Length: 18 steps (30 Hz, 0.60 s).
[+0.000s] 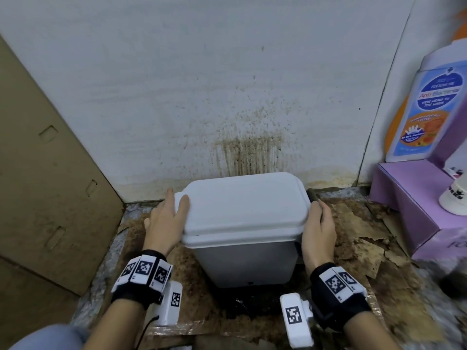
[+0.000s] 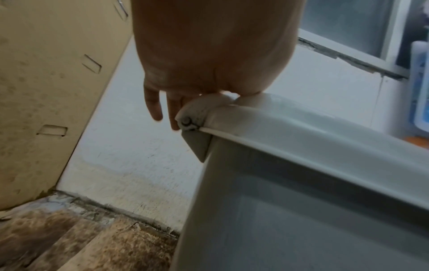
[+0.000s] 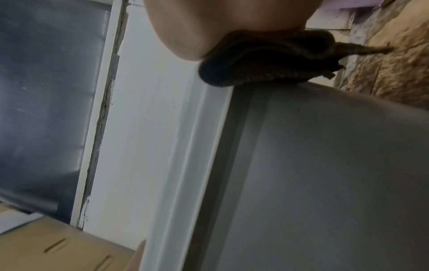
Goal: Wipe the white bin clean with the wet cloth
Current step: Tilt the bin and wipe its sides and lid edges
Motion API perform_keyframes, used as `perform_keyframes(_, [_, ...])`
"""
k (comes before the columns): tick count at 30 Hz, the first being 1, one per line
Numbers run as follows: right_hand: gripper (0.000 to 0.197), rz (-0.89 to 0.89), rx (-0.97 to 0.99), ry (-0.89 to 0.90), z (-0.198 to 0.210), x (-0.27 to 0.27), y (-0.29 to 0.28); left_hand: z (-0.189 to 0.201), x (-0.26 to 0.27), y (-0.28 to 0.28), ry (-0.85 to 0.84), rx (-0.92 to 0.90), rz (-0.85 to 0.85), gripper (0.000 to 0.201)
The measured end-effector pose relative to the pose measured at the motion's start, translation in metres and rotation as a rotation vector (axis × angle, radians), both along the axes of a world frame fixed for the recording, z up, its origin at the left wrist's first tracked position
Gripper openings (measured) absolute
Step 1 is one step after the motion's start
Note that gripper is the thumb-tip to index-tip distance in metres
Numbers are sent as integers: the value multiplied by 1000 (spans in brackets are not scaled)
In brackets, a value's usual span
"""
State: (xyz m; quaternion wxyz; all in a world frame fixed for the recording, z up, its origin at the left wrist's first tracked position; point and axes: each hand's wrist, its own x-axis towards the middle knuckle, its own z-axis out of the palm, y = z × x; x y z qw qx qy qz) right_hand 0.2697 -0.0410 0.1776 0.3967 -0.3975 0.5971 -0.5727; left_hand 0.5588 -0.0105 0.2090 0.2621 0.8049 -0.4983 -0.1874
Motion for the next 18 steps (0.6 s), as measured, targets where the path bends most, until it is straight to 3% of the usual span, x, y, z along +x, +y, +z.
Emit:
perform_keyframes(5, [44,2,-21,76,-4,4,3,6,-14,1,-212,-211,45,54])
perform_keyframes(9, [41,-16,-33,29,-1,9,5,13,-34,1,-308,-337,-89,48])
perform_keyframes(18, [25,83,-126,-38,22,42,13,32,-96,-5,-210,-423,-428,51])
